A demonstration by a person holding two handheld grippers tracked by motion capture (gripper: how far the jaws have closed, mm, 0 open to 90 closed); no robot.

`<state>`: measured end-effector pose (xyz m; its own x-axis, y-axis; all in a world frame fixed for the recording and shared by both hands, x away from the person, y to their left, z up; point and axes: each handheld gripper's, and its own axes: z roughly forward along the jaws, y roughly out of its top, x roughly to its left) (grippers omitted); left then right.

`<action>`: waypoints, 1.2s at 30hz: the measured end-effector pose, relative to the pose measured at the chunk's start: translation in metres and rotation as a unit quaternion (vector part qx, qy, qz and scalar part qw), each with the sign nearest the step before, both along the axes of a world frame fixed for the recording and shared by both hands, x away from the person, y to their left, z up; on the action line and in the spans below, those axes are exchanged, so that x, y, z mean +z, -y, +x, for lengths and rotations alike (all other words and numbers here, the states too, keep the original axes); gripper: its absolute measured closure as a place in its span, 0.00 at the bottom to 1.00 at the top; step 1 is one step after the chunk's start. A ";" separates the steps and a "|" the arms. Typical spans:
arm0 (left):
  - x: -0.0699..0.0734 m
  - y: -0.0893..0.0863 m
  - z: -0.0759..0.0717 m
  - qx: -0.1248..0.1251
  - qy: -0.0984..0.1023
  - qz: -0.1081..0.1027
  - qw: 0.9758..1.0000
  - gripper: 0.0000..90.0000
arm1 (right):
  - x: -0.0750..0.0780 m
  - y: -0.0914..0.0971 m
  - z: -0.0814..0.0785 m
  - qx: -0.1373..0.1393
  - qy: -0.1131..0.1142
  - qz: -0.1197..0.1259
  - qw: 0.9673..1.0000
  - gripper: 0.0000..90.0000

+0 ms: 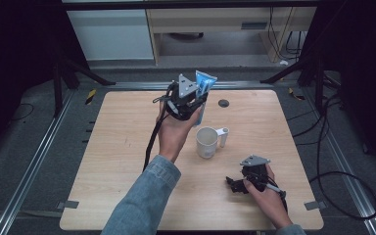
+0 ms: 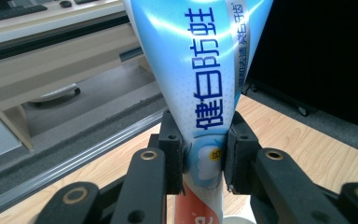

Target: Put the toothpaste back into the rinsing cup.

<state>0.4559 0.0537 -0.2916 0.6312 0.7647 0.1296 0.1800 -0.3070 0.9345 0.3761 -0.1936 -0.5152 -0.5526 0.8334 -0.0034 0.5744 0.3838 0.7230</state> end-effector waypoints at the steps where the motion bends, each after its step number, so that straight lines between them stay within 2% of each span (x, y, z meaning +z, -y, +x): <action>1: 0.000 0.001 0.000 -0.001 0.001 -0.001 1.000 0.80 | 0.000 0.000 0.000 0.000 0.000 0.000 1.000 0.01; 5: -0.003 0.004 0.000 0.003 -0.002 -0.001 1.000 0.80 | 0.000 0.000 0.000 0.000 -0.001 0.000 1.000 0.01; 7: -0.005 0.006 -0.001 -0.003 0.002 -0.006 1.000 0.80 | 0.000 0.000 0.000 0.000 -0.001 0.000 1.000 0.01; 9: -0.005 0.007 -0.003 -0.005 0.017 -0.005 1.000 0.80 | 0.000 0.000 0.000 0.000 0.000 0.000 1.000 0.01; 15: -0.008 0.018 -0.008 -0.014 0.028 -0.001 1.000 0.80 | 0.000 0.000 0.000 -0.001 -0.002 0.001 1.000 0.00; 16: -0.009 0.020 -0.009 -0.016 0.025 -0.003 1.000 0.80 | 0.000 0.000 0.000 -0.001 -0.002 0.001 1.000 0.01; 19: -0.010 0.023 -0.010 -0.020 0.034 -0.003 0.999 0.80 | 0.000 0.000 0.000 0.000 -0.001 0.000 1.000 0.01; 22: -0.010 0.025 -0.011 -0.022 0.036 -0.005 0.999 0.80 | 0.000 0.000 0.000 0.000 -0.001 0.000 1.000 0.01; 25: -0.012 0.027 -0.011 -0.035 0.030 -0.009 0.999 0.80 | 0.000 0.000 0.000 -0.001 -0.004 0.001 1.000 0.01; 29: -0.016 0.027 -0.011 -0.035 0.027 -0.009 0.999 0.80 | 0.000 0.000 0.000 0.000 -0.001 0.001 1.000 0.01; 36: -0.021 0.023 -0.013 -0.028 0.025 -0.029 0.999 0.80 | 0.000 0.000 0.000 -0.001 -0.003 0.001 1.000 0.01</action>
<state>0.4430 0.0308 -0.3126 0.6678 0.7350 0.1172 0.1175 -0.2596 0.9585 0.3759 -0.1936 -0.5148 -0.5509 0.8345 0.0014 0.5794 0.3813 0.7203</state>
